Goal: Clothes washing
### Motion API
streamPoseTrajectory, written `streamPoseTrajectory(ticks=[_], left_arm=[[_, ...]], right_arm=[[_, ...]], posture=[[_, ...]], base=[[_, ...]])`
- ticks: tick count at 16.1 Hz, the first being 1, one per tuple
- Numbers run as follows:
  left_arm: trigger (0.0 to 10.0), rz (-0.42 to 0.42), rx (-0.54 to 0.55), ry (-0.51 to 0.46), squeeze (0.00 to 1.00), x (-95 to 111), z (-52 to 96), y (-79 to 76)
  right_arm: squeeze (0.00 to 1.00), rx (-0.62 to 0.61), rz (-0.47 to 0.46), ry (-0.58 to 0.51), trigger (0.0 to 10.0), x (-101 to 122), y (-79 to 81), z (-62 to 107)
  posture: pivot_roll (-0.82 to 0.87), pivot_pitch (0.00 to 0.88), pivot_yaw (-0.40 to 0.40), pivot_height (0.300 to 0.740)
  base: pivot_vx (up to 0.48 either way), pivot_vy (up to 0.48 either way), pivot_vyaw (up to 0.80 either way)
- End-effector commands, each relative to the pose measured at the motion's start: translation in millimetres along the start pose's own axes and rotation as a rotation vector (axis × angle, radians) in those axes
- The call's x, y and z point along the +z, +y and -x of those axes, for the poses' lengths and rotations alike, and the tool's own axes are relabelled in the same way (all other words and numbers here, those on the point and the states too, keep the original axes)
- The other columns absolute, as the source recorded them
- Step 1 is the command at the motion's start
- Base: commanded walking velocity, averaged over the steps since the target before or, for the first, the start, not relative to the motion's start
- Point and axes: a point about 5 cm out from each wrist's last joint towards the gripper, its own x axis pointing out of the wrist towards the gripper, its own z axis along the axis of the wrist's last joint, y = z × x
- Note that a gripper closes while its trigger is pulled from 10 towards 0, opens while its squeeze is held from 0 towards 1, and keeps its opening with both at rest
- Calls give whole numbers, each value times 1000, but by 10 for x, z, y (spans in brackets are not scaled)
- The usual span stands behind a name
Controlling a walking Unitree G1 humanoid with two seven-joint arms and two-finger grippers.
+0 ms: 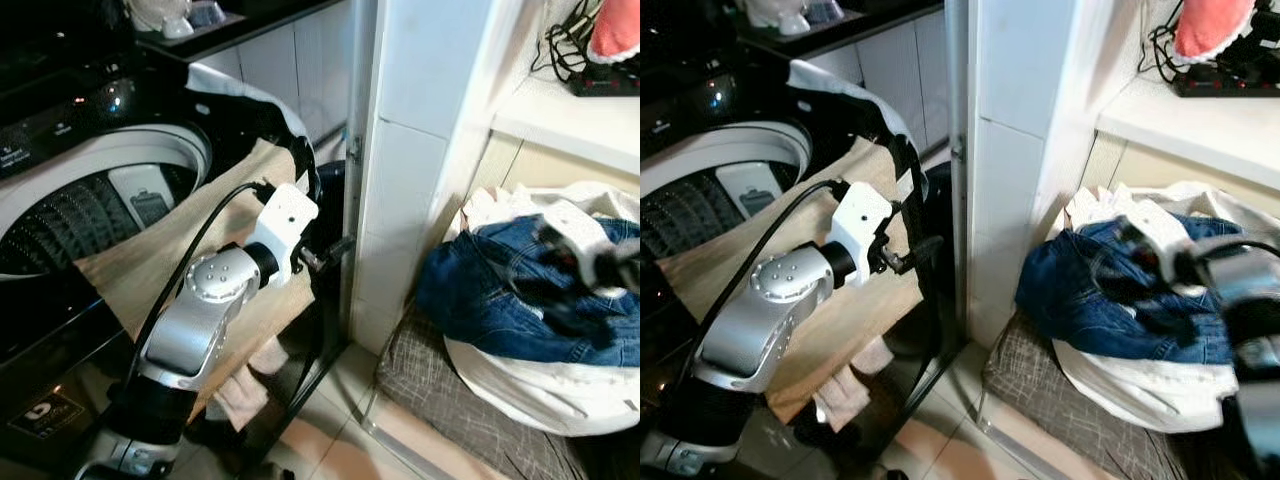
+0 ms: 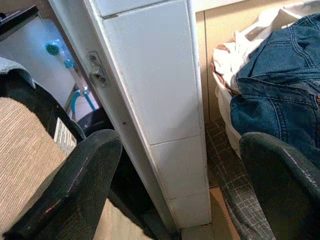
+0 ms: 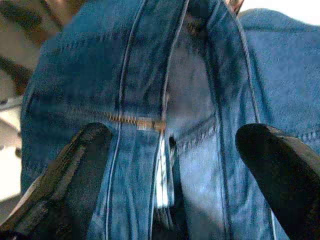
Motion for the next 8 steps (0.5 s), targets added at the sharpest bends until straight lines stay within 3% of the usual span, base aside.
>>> streamPoseTrajectory(ticks=[1, 3, 8], left_arm=[[10000, -4, -11, -3, 0, 19, 30, -9], [10000, 12, -66, -6, 0, 17, 69, -78], [10000, 17, -130, -11, 0, 9, 53, -182]], right_arm=[[1000, 36, 59, -4, 10000, 3, 34, 154], [1000, 104, 116, 23, 10000, -150, 177, 441], [1000, 122, 191, 101, 10000, -291, 338, 679]], posture=[[-37, 0, 53, 740], [-43, 0, 57, 740], [-66, 0, 76, 740]], base=[[0, 0, 0], [0, 0, 0], [0, 0, 0]])
